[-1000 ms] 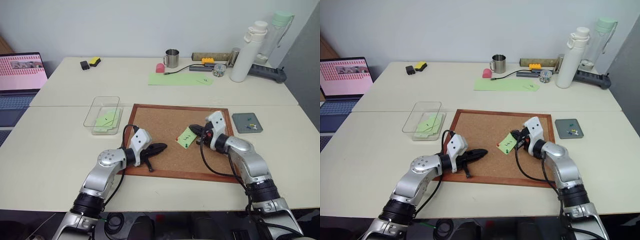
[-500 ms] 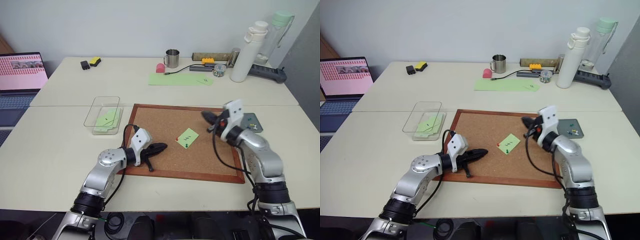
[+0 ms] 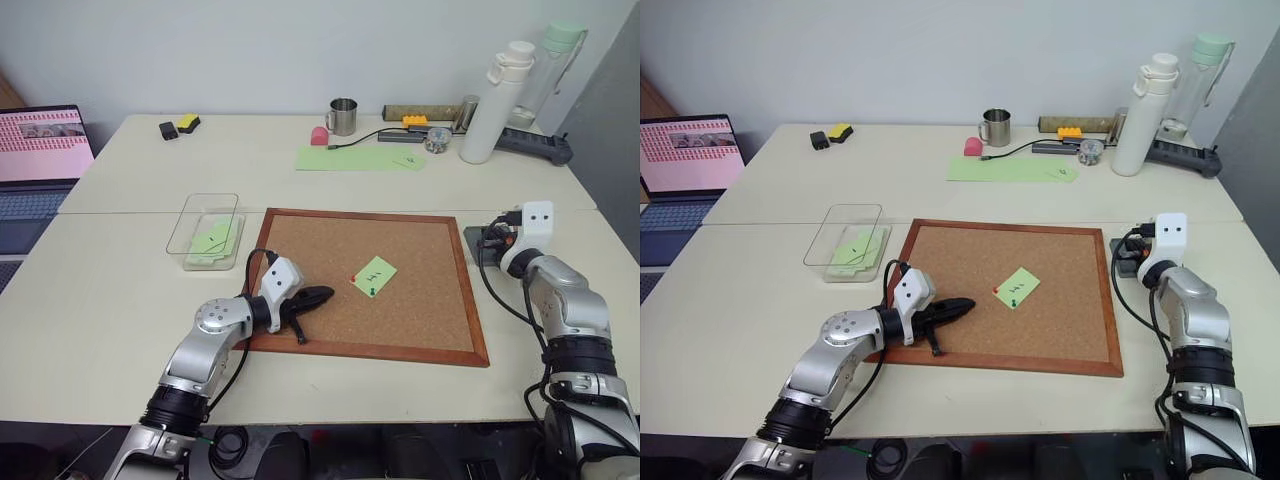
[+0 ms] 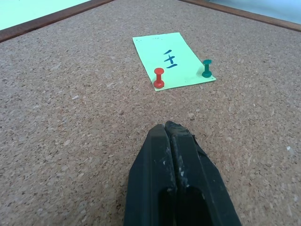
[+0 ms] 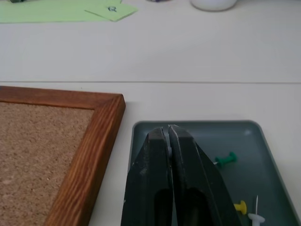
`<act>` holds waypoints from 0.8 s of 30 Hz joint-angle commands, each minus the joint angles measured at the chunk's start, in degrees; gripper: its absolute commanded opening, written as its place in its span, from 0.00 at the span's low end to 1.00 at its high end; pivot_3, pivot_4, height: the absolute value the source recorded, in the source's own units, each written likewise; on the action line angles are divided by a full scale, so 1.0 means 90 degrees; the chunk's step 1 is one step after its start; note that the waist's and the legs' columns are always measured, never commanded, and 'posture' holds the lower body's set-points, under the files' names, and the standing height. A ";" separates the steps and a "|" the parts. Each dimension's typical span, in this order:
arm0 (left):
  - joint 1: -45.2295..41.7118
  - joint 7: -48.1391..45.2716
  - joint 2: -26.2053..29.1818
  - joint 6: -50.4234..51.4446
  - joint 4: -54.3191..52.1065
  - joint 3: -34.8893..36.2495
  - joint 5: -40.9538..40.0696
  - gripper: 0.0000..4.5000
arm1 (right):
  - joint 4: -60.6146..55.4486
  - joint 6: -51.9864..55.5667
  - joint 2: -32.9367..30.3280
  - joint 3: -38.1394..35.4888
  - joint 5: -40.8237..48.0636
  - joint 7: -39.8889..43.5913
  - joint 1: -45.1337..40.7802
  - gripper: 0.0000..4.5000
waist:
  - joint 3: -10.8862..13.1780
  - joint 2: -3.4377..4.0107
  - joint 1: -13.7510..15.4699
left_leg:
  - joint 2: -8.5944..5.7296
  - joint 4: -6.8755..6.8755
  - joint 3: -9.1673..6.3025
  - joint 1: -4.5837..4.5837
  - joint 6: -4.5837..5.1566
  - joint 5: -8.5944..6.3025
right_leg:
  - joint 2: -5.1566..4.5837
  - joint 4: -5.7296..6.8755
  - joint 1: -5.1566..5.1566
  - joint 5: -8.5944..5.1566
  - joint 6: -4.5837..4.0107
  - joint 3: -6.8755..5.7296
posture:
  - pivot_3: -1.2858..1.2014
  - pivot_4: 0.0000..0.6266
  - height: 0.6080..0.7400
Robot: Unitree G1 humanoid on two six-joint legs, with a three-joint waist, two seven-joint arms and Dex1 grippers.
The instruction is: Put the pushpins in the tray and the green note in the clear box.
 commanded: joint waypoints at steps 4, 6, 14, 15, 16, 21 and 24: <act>0.0203 0.0073 0.0087 0.0197 -0.0021 -0.0055 0.0117 0.00 | 0.0143 -0.0342 -0.0109 -0.0166 0.0054 0.0064 -0.0232 0.36 | 0.0001 0.0001 -0.0017 | 0.0000 -0.0001 0.0001 0.0000 0.0000 0.0000 | 0.0001 -0.0001 -0.0002 0.0000 0.0000 0.0003 | 0.52 0.24 1.00; 0.0209 0.0086 0.0085 0.0207 -0.0030 -0.0047 0.0116 0.00 | 0.0059 -0.0319 -0.0130 -0.0159 0.0083 0.0132 -0.0194 0.47 | 0.0001 0.0001 -0.0021 | 0.0001 -0.0002 0.0002 0.0000 0.0001 0.0000 | 0.0001 -0.0001 -0.0002 0.0000 0.0000 0.0004 | 0.52 0.24 1.00; 0.0112 0.0092 0.0036 0.0136 0.0094 -0.0076 0.0139 0.00 | -0.0351 -0.0427 -0.0316 -0.0055 -0.0045 0.0224 -0.0050 0.78 | 0.0002 0.0003 -0.0020 | 0.0001 -0.0002 0.0002 -0.0001 0.0001 0.0000 | 0.0002 -0.0002 -0.0002 0.0000 0.0000 0.0004 | 0.52 0.24 1.00; 0.0099 0.0085 0.0034 0.0122 0.0113 -0.0080 0.0140 0.00 | -0.0492 -0.0458 -0.0347 -0.0035 -0.0059 0.0248 -0.0002 0.78 | 0.0002 0.0003 -0.0019 | 0.0001 -0.0002 0.0003 -0.0001 0.0001 0.0000 | 0.0002 -0.0002 -0.0003 0.0000 0.0000 0.0005 | 0.52 0.24 1.00; 0.0089 0.0080 0.0031 0.0110 0.0130 -0.0083 0.0144 0.00 | -0.0667 -0.0465 -0.0382 -0.0003 -0.0062 0.0302 0.0056 0.78 | 0.0002 0.0003 -0.0013 | 0.0001 -0.0002 0.0003 -0.0001 0.0001 -0.0001 | 0.0002 -0.0002 -0.0003 0.0000 0.0000 0.0004 | 0.52 0.24 1.00; 0.0034 0.0070 -0.0013 0.0069 0.0231 -0.0078 0.0137 0.00 | -0.2232 0.0046 -0.0275 0.0134 0.0780 0.1160 0.0563 0.78 | 0.0002 0.0003 -0.0009 | 0.0001 -0.0002 0.0001 -0.0002 0.0001 0.0000 | 0.0002 -0.0001 -0.0002 0.0000 0.0000 0.0003 | 0.52 0.24 1.00; 0.0003 0.0029 -0.0018 0.0038 0.0306 -0.0092 0.0139 0.00 | -0.3579 0.0646 -0.0221 0.0597 0.1561 0.1874 0.1039 0.78 | 0.0002 0.0004 0.0000 | 0.0001 -0.0002 -0.0003 -0.0002 0.0001 0.0000 | 0.0002 -0.0002 -0.0001 -0.0001 0.0001 -0.0001 | 0.52 0.24 1.00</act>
